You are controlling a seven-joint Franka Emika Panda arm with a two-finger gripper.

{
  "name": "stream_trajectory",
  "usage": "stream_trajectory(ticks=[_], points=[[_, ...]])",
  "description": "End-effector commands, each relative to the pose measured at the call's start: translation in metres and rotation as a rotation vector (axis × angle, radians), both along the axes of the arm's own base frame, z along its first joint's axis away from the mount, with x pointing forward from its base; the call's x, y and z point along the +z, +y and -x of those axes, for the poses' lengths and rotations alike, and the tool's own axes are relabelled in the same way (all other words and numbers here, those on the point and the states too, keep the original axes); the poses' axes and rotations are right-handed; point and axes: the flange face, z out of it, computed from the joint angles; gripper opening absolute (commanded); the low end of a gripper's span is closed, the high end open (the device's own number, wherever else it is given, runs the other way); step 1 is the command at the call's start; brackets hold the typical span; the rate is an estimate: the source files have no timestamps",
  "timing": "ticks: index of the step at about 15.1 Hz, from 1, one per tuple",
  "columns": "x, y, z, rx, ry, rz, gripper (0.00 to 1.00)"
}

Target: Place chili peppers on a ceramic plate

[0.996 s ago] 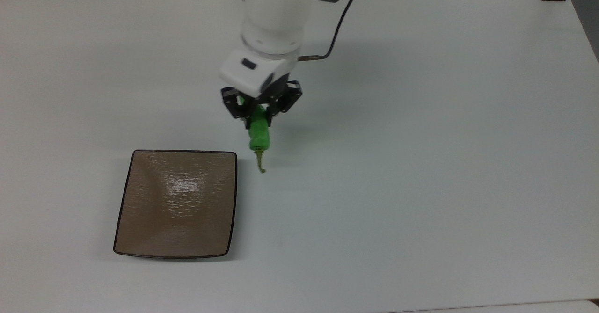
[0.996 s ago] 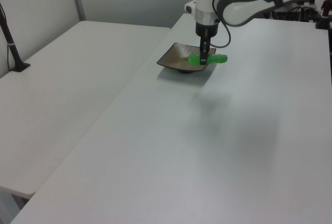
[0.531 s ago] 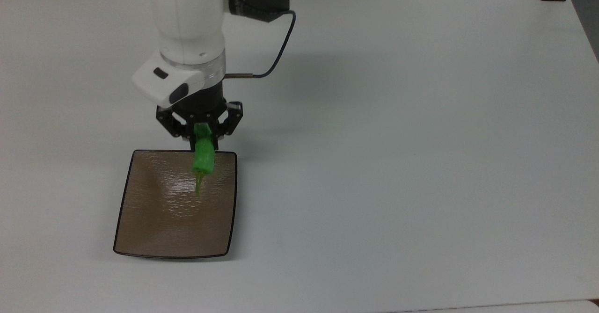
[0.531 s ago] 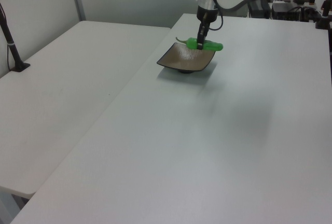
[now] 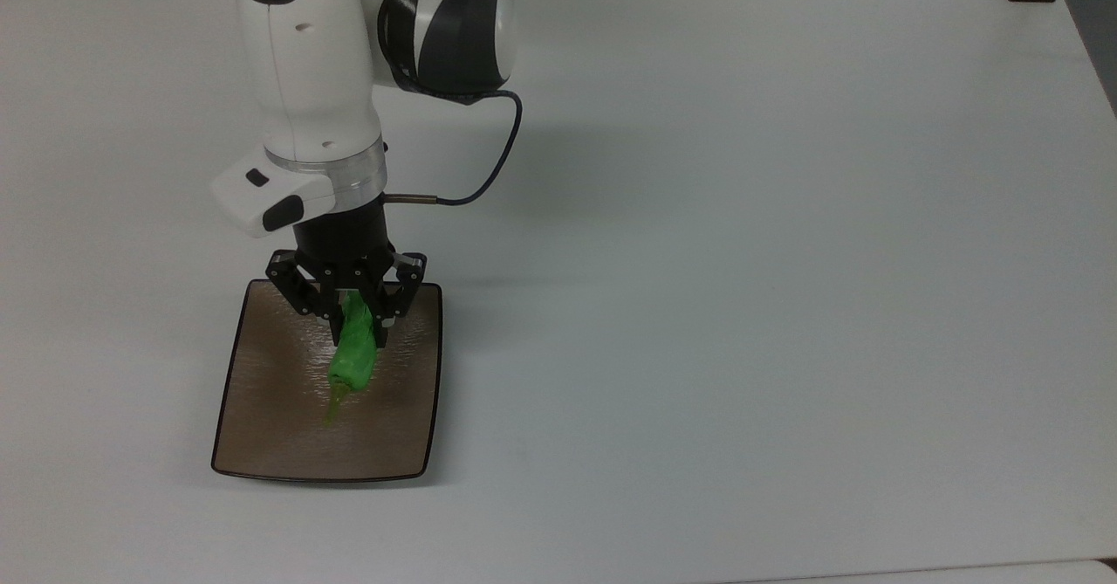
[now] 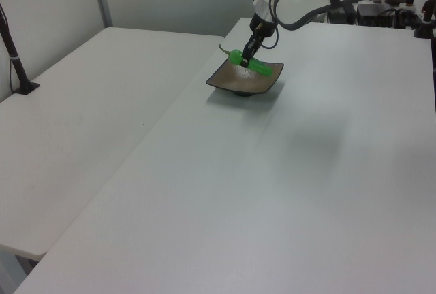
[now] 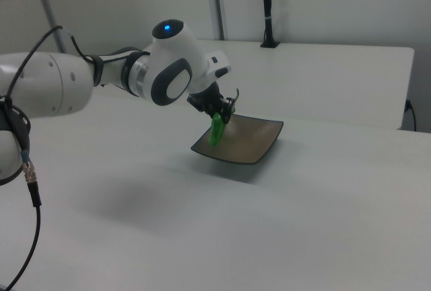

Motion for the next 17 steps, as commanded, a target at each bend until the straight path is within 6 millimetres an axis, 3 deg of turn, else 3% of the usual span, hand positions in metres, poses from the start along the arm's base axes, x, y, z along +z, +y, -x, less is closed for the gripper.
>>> stream_trajectory(ticks=[1,5,9,17], points=[[0.006,0.002,-0.005,-0.004,-0.035,-0.029,1.00],[0.006,0.003,-0.004,-0.007,-0.029,-0.033,1.00],[0.020,0.003,0.003,-0.004,-0.021,-0.043,1.00],[0.064,0.003,0.068,0.057,0.327,-0.036,1.00]])
